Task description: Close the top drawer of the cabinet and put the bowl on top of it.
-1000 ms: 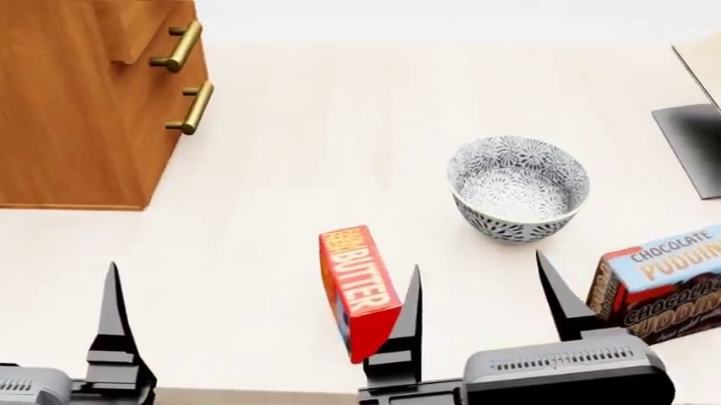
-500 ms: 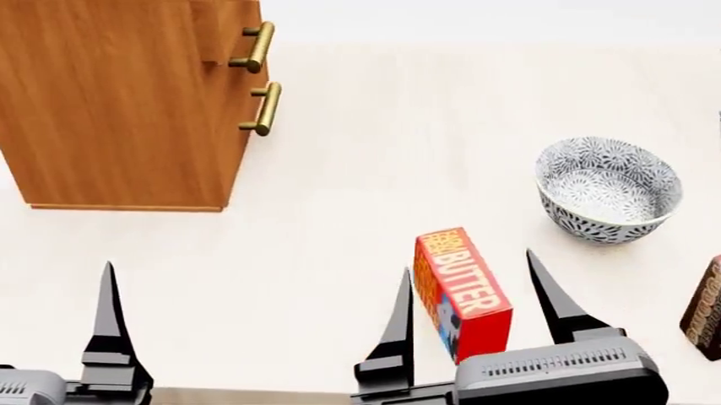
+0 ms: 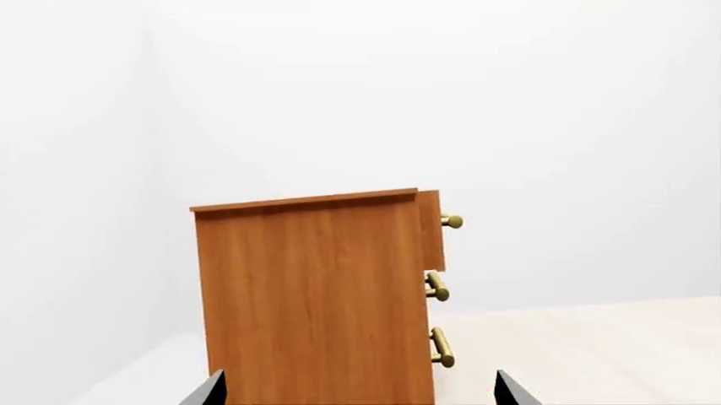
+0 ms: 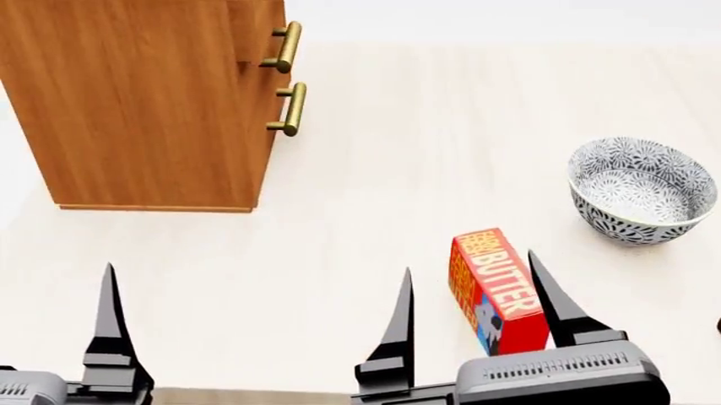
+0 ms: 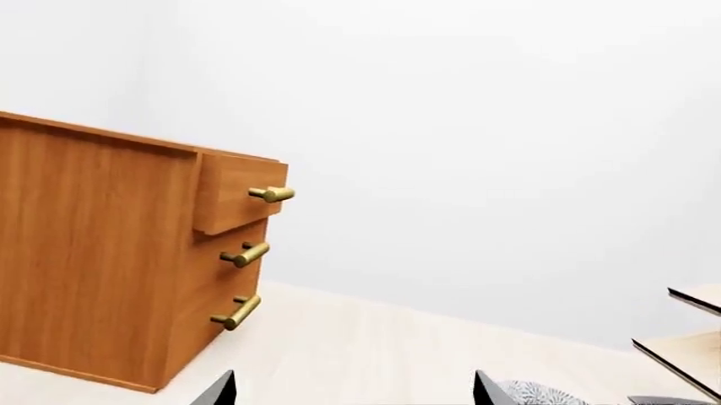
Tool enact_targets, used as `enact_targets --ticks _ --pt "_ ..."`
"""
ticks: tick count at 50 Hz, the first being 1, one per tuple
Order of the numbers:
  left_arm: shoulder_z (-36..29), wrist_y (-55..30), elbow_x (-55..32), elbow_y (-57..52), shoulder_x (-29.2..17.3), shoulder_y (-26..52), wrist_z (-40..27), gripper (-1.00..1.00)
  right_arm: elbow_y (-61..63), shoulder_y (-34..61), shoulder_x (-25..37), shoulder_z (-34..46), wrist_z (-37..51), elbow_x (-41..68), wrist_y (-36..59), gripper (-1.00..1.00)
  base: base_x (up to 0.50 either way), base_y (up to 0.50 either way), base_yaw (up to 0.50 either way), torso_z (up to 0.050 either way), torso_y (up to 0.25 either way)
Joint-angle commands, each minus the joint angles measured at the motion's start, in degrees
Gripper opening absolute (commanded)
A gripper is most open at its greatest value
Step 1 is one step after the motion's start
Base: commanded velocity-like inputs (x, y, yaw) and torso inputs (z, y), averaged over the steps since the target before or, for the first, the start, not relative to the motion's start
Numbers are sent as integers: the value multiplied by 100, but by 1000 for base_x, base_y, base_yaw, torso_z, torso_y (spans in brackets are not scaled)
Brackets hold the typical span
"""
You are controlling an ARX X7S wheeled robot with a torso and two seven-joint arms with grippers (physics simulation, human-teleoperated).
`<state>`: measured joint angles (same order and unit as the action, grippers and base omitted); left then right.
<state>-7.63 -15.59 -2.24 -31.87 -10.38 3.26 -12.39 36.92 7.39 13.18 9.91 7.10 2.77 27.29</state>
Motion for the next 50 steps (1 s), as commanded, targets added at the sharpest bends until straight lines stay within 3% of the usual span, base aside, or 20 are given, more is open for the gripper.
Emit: enact_targets --ticks 1,26,50 --pt "-42 48 -27 57 -38 -2 -45 100 -80 -28 24 19 47 21 -102 100 0 0 0 0 0" --pt "-114 23 -78 31 -121 15 -144 100 -38 -41 105 80 81 111 -95 100 4 80 0 0 0" --pt "-191 62 -120 38 -206 21 -231 100 -102 -40 147 82 124 216 -238 100 483 0 0 0 0"
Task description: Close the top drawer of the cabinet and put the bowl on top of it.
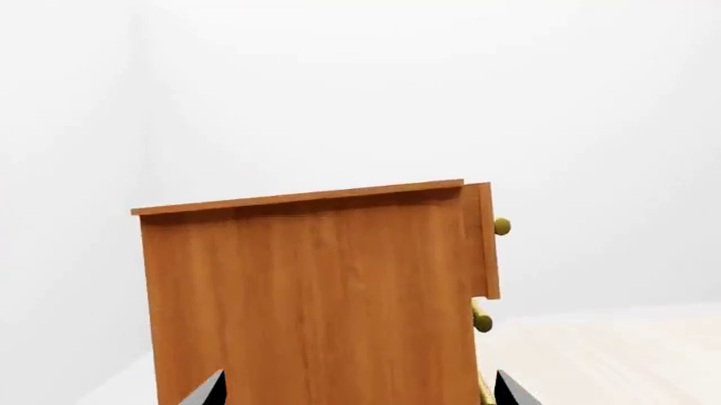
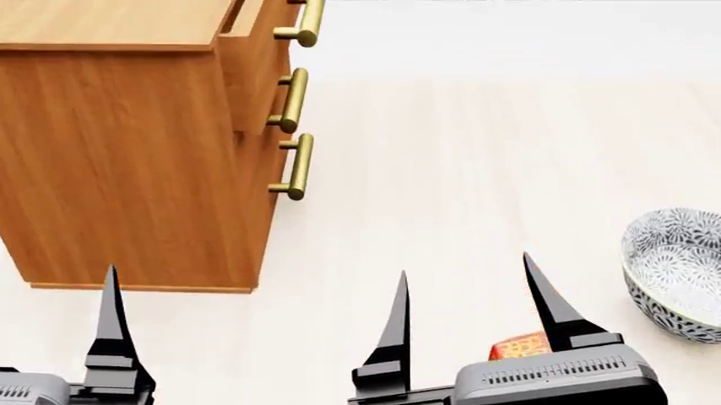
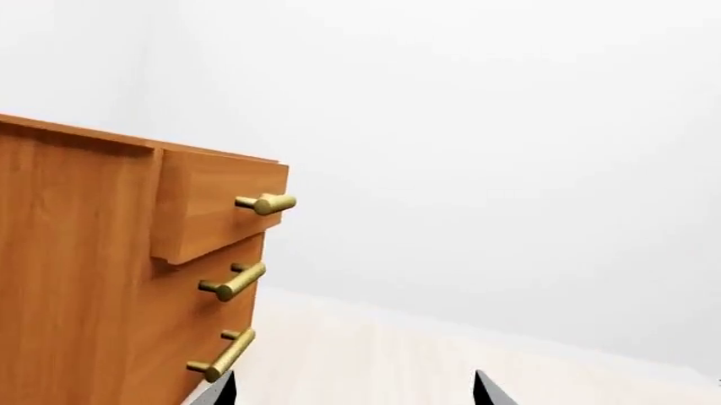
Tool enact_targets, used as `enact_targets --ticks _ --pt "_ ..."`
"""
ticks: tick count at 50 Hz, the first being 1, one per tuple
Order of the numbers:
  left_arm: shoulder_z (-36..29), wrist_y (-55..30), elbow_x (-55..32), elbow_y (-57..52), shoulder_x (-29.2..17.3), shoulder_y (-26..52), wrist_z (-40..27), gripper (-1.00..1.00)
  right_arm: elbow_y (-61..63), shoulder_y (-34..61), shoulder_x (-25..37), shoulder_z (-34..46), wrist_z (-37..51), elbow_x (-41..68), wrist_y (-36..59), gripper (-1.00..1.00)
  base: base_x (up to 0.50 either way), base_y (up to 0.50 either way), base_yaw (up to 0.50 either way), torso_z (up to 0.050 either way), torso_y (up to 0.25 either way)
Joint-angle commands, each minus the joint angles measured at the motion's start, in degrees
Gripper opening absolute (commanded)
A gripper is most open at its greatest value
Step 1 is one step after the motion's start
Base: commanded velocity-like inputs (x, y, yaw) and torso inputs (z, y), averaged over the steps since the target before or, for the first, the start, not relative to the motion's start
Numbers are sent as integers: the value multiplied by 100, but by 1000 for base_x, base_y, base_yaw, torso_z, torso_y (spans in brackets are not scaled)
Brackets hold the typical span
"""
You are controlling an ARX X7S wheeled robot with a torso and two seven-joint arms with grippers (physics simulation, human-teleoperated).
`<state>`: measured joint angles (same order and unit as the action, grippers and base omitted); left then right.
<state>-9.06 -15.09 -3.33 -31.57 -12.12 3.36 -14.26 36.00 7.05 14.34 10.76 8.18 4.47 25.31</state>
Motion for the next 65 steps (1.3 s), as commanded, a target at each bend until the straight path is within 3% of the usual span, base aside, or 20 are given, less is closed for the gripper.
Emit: enact_targets --ticks 1,42,44,45,49,57,65 --pt "-48 -1 -18 -4 -36 14 -48 100 -10 -3 33 -2 19 48 -38 100 500 0 0 0 0" --pt "-77 25 -171 -103 -191 -27 -205 100 89 32 142 101 123 103 34 100 500 0 0 0 0" --pt "-125 504 -99 259 -177 -150 -209 100 70 31 148 97 127 108 19 100 500 0 0 0 0" --pt "-103 64 -163 -64 -199 -27 -217 100 43 33 153 88 129 111 5 100 500 0 0 0 0" --pt "-106 1 -181 -114 -210 -8 -231 100 -12 92 196 163 128 47 97 100 500 0 0 0 0" --pt "-155 -6 -176 -144 -228 -12 -256 100 -364 647 351 390 42 -210 548 100 120 0 0 0 0" --pt "-205 -32 -160 -173 -250 -18 -282 100 -1561 2040 341 397 -420 6 1160 100 0 0 0 0 0"
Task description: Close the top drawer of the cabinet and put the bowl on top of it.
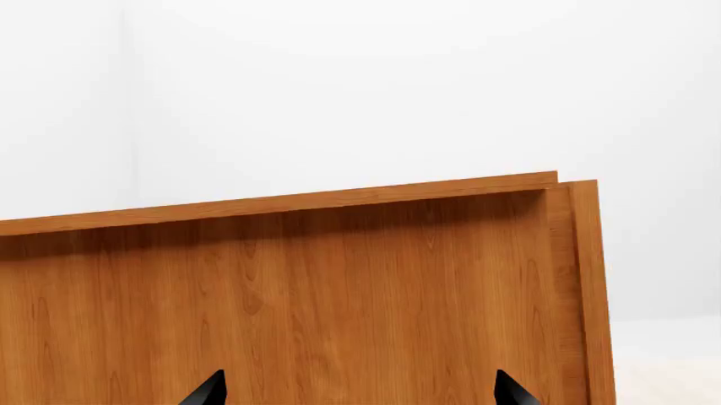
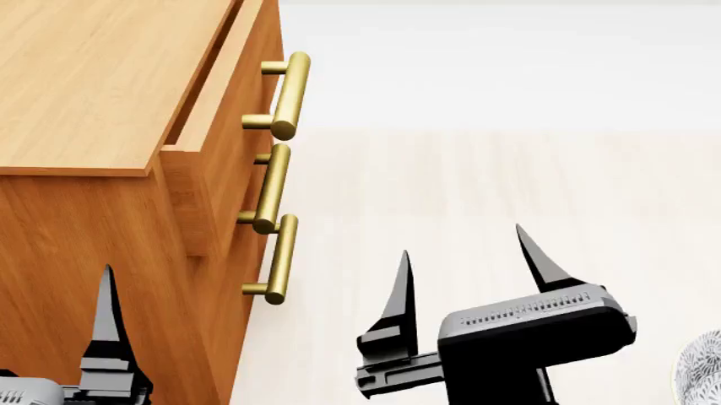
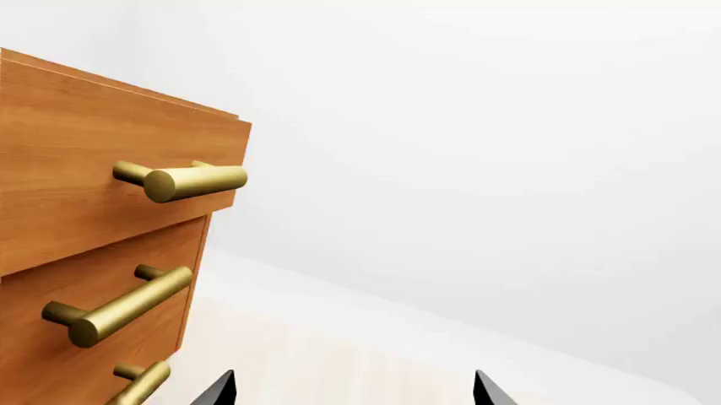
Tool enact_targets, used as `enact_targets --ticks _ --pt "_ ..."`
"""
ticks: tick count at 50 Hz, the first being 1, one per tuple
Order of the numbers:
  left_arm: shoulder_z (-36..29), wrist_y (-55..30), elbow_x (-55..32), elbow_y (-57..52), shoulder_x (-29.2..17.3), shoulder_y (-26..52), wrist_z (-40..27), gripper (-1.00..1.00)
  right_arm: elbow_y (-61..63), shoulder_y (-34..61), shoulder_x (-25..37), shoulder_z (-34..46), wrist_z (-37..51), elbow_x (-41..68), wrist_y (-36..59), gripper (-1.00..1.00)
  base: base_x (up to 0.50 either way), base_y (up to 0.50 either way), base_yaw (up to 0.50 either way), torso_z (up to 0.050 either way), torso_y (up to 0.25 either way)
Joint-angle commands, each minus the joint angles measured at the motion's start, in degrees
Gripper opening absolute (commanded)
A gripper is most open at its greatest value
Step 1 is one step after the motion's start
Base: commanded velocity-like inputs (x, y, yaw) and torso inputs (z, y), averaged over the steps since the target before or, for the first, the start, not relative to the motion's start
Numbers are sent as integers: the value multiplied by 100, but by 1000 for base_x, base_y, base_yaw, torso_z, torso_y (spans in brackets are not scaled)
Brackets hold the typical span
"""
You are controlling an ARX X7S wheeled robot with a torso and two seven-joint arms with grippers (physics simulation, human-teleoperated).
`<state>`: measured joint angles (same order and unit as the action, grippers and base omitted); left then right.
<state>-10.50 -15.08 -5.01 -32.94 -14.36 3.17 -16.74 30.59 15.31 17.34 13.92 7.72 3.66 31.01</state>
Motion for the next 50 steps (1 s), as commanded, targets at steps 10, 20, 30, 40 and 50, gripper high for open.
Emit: enact_targets --ticks 10,20,30,40,50 --pt "-61 -108 -37 -178 -74 -8 -53 100 -2093 2707 54 310 -613 -58 1049 100 0 0 0 0 0" --pt "-58 -209 -54 -267 -104 6 -101 100 -4231 3774 -234 883 -604 -475 464 100 0 0 0 0 0" --pt "-86 -273 -33 -378 -139 -3 -154 100 -5812 4664 -653 1010 -497 -560 -103 100 0 0 0 0 0" --pt "-170 -318 22 -333 -143 48 -196 100 -6531 5232 -1057 1131 -485 -553 -333 100 0 0 0 0 0" --pt "-299 -443 154 -480 -192 59 -249 100 -7415 5525 -1576 1318 -587 -393 -1072 100 0 0 0 0 0"
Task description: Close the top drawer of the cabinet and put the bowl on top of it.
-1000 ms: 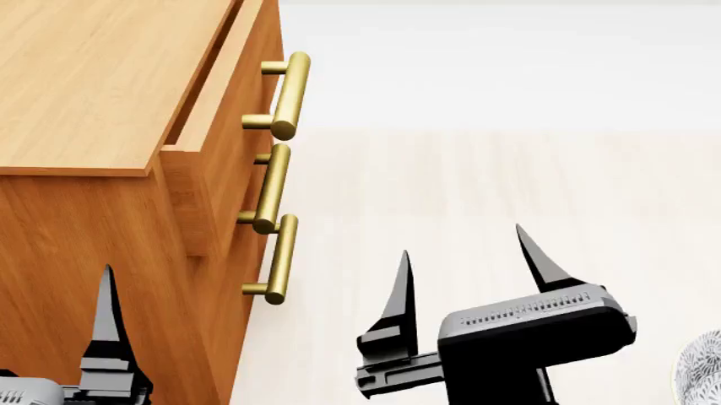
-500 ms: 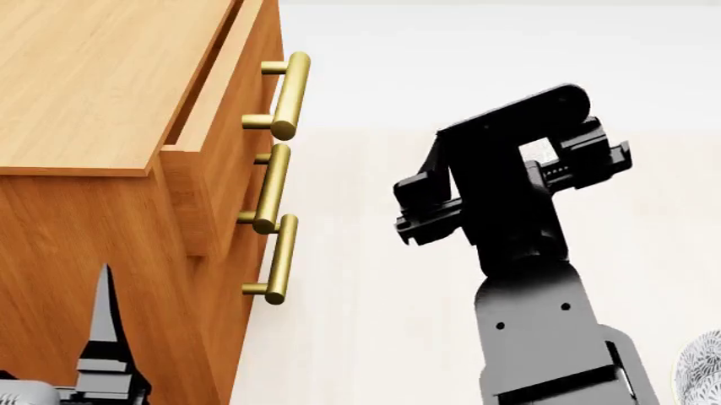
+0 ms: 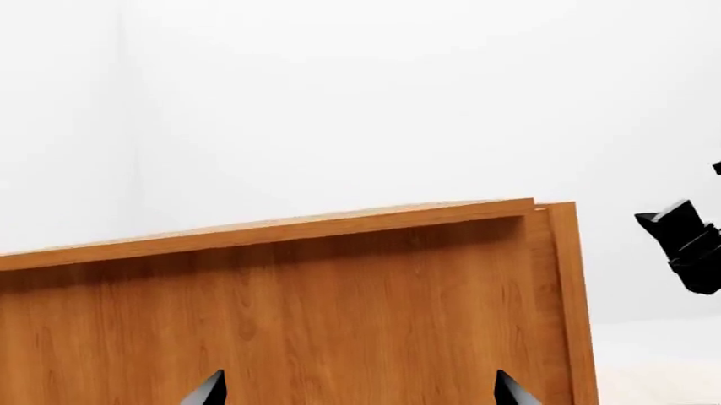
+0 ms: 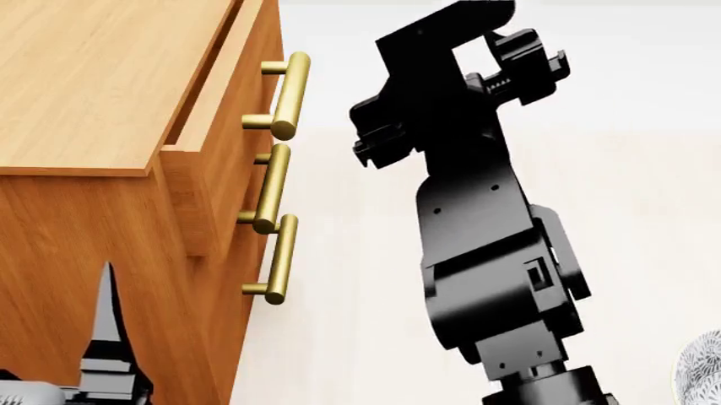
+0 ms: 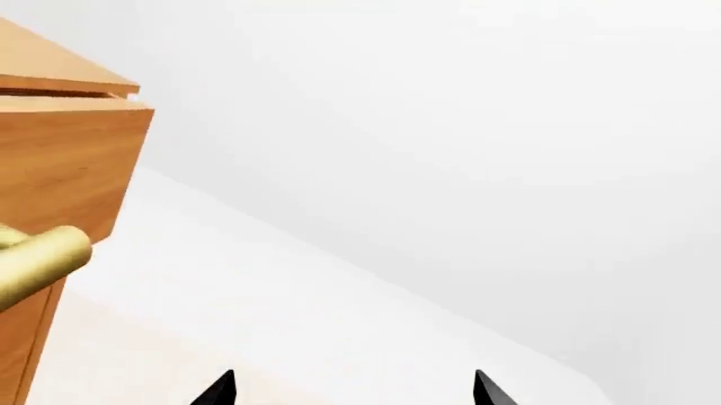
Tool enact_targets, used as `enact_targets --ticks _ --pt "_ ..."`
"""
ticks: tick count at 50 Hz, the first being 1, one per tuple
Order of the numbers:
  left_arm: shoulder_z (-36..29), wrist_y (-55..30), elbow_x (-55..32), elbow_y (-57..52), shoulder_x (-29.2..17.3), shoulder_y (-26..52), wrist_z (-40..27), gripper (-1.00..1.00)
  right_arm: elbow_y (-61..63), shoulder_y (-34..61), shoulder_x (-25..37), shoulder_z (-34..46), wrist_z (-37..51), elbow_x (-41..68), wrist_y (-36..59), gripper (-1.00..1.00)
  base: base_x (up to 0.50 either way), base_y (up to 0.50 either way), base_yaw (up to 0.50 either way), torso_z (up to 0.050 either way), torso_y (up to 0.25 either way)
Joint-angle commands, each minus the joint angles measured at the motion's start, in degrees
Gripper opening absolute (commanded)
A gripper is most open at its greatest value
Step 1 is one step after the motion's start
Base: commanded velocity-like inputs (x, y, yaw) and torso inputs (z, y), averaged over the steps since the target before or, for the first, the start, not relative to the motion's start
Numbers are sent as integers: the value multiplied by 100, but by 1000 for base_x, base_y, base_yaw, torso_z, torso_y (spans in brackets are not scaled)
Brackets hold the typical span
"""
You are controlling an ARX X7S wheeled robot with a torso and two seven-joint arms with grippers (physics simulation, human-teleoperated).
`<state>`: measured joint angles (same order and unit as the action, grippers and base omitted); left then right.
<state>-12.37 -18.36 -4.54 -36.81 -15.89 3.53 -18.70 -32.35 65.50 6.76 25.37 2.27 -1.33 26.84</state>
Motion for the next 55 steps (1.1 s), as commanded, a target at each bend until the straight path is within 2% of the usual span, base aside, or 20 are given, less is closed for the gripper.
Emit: enact_targets --ticks 1,16,25,35,55 --pt "-111 -91 98 -45 -37 23 -52 100 -1337 561 -594 238 -43 113 -777 100 0 0 0 0 0" --pt "-57 -142 3 -100 -78 47 -73 100 -1911 873 -669 2765 672 2541 -1588 100 0 0 0 0 0" --pt "-67 -149 -18 -101 -91 70 -91 100 -1941 1027 -666 3766 952 3544 -1878 100 0 0 0 0 0" --pt "-74 -154 -23 -112 -118 61 -119 100 -1542 1005 -573 4138 1076 3786 -1879 100 0 0 0 0 0" --pt "-98 -101 -35 -36 -136 43 -186 100 -264 1140 313 4183 1482 3902 -1209 100 0 0 0 0 0"
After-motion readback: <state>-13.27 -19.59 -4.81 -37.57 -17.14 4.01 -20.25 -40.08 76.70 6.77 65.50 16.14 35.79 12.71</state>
